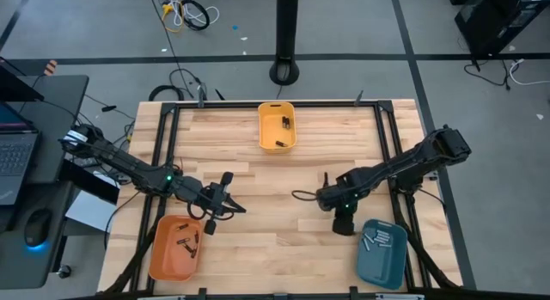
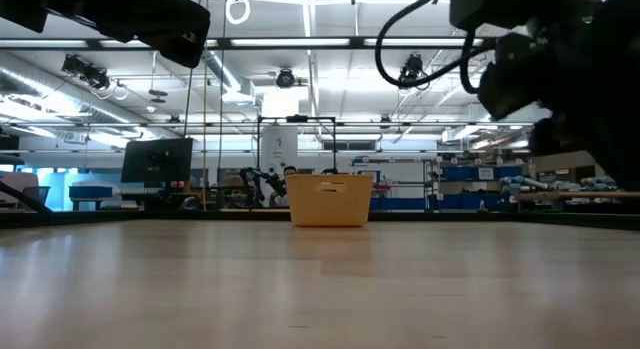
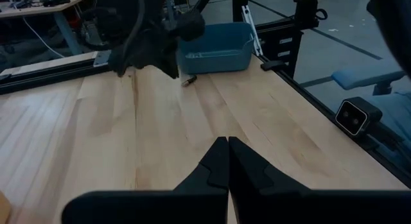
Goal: Sort batteries
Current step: Put the small black battery into the orange bin
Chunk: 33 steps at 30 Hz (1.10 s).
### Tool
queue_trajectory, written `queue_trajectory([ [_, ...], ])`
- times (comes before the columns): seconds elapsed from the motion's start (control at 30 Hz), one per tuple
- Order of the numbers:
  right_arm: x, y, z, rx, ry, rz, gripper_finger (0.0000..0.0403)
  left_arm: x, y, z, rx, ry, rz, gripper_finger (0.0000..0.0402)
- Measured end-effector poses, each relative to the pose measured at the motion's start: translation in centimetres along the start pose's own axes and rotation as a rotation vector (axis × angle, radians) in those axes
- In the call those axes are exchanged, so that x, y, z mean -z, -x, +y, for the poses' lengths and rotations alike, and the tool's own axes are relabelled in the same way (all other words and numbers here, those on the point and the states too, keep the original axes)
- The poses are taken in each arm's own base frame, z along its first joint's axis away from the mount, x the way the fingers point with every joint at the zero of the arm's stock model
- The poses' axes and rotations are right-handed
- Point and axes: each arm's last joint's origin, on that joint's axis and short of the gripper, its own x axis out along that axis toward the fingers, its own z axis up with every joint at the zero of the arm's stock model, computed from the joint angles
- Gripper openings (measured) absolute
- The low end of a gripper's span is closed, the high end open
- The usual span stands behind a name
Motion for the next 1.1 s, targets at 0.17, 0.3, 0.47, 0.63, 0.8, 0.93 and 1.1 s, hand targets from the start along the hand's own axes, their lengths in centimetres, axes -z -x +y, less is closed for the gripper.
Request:
queue_trajectory([
  [0.17, 1.3, -1.4, 0.6, 0.021, -0.203, 0.033, 0.008, 0.0, 0.0, 0.0, 0.0, 0.0, 0.003, 0.0006],
  [0.3, 1.9, -1.9, 1.2, 0.083, -0.245, -0.007, 0.0117, 0.0, 0.0, 0.0, 0.001, 0.0, 0.005, 0.0006],
  [0.47, 2.0, -2.3, 2.2, 0.094, -0.267, -0.089, 0.0141, 0.1, 0.0, 0.0, 0.001, 0.0, 0.006, 0.0006],
  [0.63, 2.6, -2.6, 2.9, 0.121, -0.305, -0.123, 0.0142, 0.1, 0.0, 0.0, 0.002, 0.0, 0.006, 0.0006],
  [0.8, 3.2, -3.0, 3.6, 0.148, -0.337, -0.157, 0.0143, 0.1, 0.0, 0.0, 0.002, 0.001, 0.007, 0.0006],
  [0.93, 3.1, -3.1, 4.0, 0.136, -0.355, -0.206, 0.0146, 0.1, 0.0, 0.0, 0.002, 0.001, 0.006, 0.0006],
  [1.1, 3.0, -3.7, 4.2, 0.14, -0.385, -0.214, 0.0153, 0.1, 0.0, 0.0, 0.002, 0.003, 0.005, 0.0006],
])
